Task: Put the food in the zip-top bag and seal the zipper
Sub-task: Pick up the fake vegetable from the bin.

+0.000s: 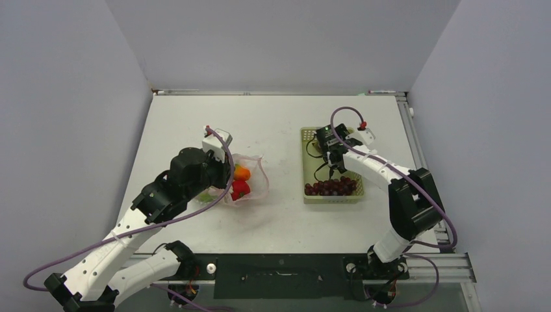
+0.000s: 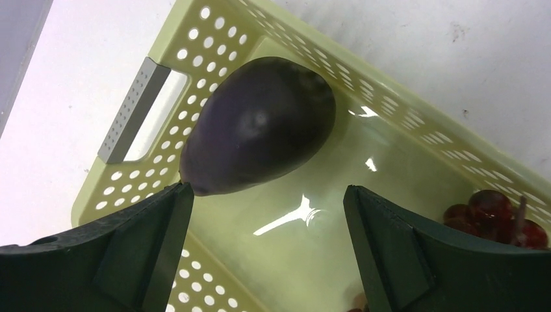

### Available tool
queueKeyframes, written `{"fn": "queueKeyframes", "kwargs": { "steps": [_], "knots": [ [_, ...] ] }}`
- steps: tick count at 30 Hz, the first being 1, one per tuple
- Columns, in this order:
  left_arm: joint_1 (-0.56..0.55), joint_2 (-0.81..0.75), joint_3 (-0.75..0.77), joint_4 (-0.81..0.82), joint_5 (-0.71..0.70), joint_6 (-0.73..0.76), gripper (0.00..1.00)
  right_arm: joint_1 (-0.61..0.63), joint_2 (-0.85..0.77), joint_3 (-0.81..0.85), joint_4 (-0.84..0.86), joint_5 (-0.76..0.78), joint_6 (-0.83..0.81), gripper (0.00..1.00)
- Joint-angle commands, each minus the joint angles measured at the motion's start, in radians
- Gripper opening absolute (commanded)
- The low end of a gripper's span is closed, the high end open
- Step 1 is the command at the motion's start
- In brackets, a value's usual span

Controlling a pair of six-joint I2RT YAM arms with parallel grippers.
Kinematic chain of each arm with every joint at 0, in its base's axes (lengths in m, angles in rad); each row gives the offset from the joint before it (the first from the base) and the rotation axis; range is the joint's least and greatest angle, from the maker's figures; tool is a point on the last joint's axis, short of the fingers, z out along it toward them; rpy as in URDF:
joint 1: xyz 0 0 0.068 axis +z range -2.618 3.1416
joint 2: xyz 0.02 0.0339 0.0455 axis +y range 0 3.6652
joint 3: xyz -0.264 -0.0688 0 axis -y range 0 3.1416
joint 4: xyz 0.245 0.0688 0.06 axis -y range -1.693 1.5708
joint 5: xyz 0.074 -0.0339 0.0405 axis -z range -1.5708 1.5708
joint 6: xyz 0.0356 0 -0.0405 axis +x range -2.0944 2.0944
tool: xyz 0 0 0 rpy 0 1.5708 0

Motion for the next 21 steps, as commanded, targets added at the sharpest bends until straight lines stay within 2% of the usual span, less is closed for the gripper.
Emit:
{"fn": "queueKeyframes", "kwargs": {
  "steps": [1,21],
  "knots": [
    [-0.003,-0.016,0.013,0.05,0.012,-0.006,0.0,-0.021,0.02,0.018,0.067,-0.03,0.048,0.9],
    [-0.003,-0.002,0.013,0.047,0.007,-0.003,0.0,-0.113,0.149,0.044,0.138,-0.071,0.069,0.91]
  ]
}}
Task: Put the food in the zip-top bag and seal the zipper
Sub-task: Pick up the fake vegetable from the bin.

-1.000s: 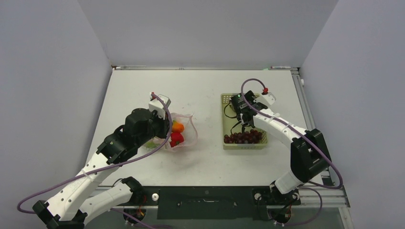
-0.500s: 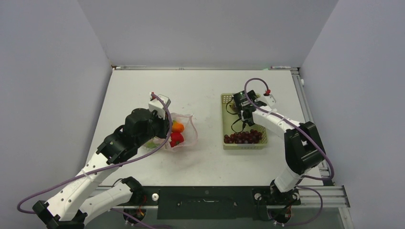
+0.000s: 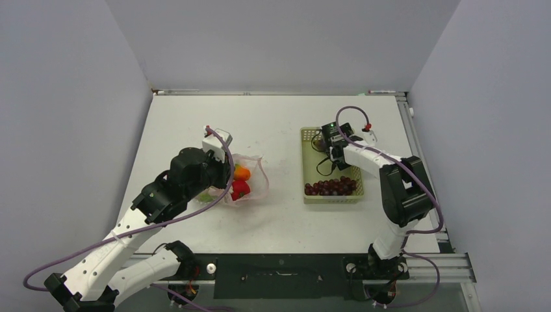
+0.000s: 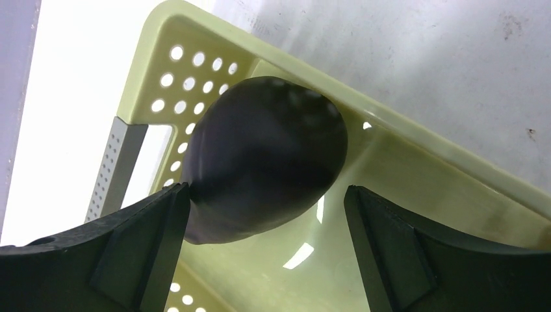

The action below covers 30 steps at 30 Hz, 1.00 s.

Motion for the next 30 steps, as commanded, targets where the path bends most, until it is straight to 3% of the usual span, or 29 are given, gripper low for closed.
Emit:
{"fn": "queueKeyframes", "kwargs": {
  "steps": [1,10,16,30],
  "knots": [
    [-0.004,-0.003,0.013,0.048,0.006,-0.003,0.0,-0.021,0.019,0.032,0.011,0.013,0.002,0.91],
    [-0.004,0.0,0.013,0.047,0.007,-0.002,0.0,-0.044,0.047,0.05,0.026,0.013,0.003,0.92],
    [-0.004,-0.001,0.013,0.049,0.006,-0.002,0.0,-0.048,0.068,0.06,0.02,0.012,0.004,1.0],
    [-0.004,-0.003,0.013,0.048,0.009,-0.003,0.0,-0.048,-0.023,-0.005,0.059,-0.001,-0.033,0.6]
  ]
}}
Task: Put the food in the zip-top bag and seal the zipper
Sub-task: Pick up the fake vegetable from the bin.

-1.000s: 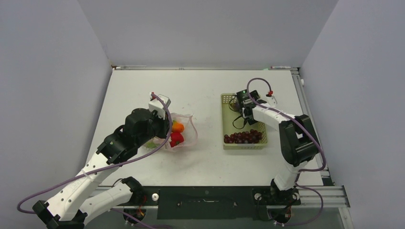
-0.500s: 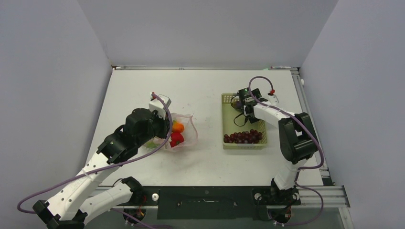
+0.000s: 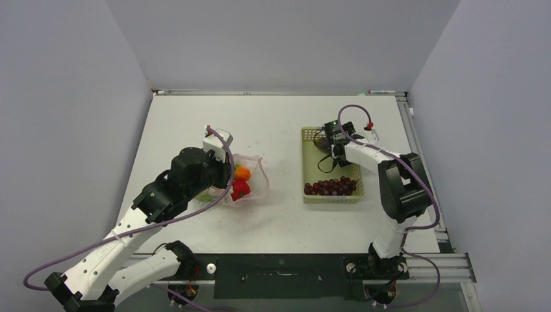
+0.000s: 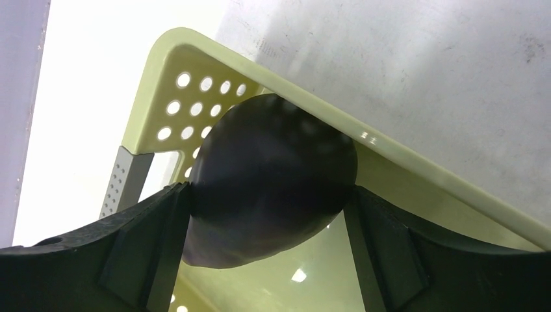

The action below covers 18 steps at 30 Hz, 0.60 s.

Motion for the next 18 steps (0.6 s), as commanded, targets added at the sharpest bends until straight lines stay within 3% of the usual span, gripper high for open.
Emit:
{"fn": "queueKeyframes", "kwargs": {
  "steps": [1,8,18],
  "knots": [
    [-0.003,-0.008,0.013,0.048,0.009,-0.003,0.0,-0.008,-0.091,-0.044,0.022,0.001,-0.031,0.56],
    [-0.003,-0.009,0.012,0.049,0.008,-0.004,0.0,-0.008,-0.166,-0.049,0.002,0.003,-0.082,0.44],
    [-0.003,-0.017,0.013,0.046,0.005,-0.004,0.0,-0.006,-0.271,-0.081,0.031,-0.029,-0.199,0.38]
  ]
}}
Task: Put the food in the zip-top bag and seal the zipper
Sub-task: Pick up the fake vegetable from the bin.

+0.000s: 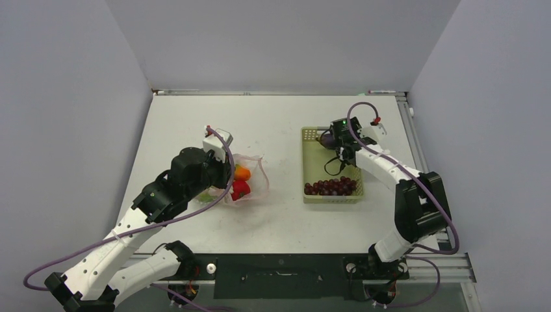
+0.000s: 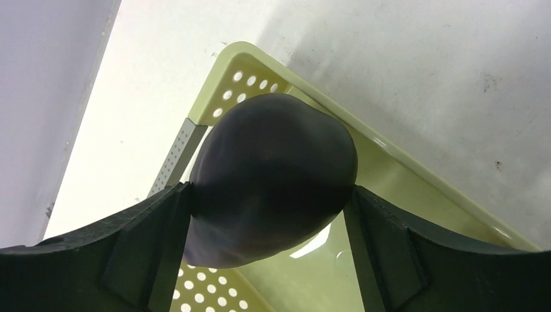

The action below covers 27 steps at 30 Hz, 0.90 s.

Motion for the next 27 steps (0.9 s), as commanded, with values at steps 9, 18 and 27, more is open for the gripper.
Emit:
{"fn": "queueKeyframes", "kwargs": {
  "steps": [9,18,27],
  "knots": [
    [-0.004,-0.023,0.013,0.046,0.007,-0.004,0.0,0.026,-0.196,-0.057,0.142,-0.102,-0.323,0.36],
    [-0.004,-0.023,0.014,0.047,0.008,-0.004,0.0,0.076,-0.354,-0.145,0.282,-0.272,-0.511,0.36],
    [-0.004,-0.018,0.014,0.048,0.011,-0.004,0.0,0.223,-0.492,-0.138,0.378,-0.364,-0.678,0.36]
  ]
}}
